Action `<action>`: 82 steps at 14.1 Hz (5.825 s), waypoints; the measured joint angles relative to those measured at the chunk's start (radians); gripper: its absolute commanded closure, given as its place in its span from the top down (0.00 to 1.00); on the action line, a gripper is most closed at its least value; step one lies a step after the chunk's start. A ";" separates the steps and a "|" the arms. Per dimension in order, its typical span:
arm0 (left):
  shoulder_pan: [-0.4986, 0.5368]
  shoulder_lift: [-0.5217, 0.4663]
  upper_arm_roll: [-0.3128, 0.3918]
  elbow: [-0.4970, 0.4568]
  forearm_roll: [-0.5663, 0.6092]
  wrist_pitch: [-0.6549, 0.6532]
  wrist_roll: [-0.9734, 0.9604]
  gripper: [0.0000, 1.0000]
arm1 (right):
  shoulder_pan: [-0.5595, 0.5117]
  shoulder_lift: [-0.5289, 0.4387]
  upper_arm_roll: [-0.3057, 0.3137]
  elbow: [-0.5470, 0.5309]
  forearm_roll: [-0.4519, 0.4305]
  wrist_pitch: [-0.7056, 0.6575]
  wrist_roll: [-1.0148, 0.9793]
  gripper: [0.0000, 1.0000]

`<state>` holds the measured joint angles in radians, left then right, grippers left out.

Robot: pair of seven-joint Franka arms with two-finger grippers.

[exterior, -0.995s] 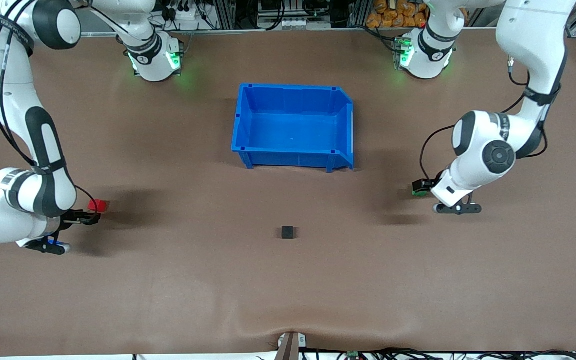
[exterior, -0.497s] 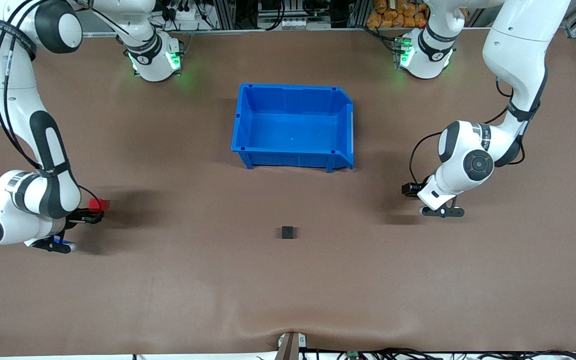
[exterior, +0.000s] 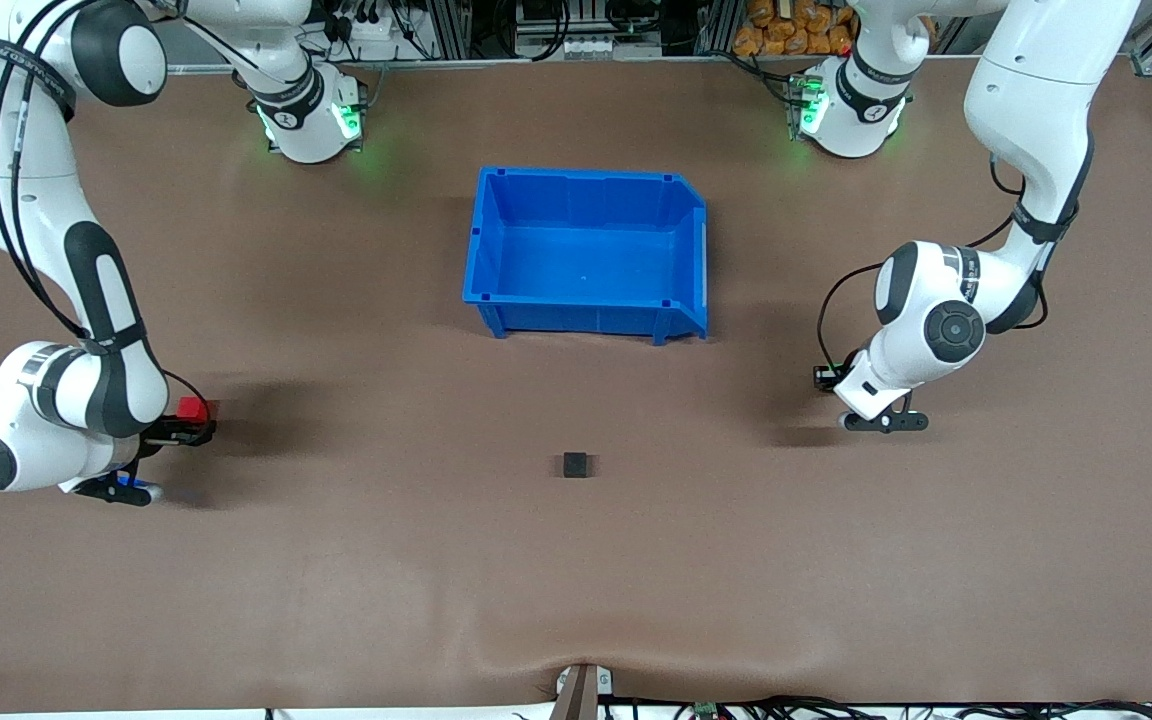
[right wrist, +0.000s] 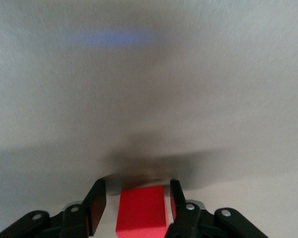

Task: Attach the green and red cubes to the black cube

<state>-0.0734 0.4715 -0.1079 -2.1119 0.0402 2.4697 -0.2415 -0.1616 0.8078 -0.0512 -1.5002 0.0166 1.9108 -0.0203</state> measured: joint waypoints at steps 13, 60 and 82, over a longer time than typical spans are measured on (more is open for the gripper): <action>-0.036 -0.035 -0.046 0.298 0.000 -0.308 -0.887 0.00 | 0.078 -0.004 0.025 0.111 0.447 -0.215 0.581 0.00; -0.443 0.529 -0.031 0.879 -0.001 0.041 -1.985 0.00 | 0.428 -0.023 -0.024 0.316 0.348 -0.129 1.353 1.00; -0.489 0.552 -0.007 0.884 -0.001 0.057 -1.998 1.00 | 0.108 -0.767 -0.058 0.018 0.082 -0.435 -0.110 1.00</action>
<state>-0.5627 1.0232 -0.1150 -1.2281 0.0392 2.5271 -2.2396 -0.0541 0.0412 -0.1094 -1.4820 0.0991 1.4763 -0.1304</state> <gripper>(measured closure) 0.551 0.000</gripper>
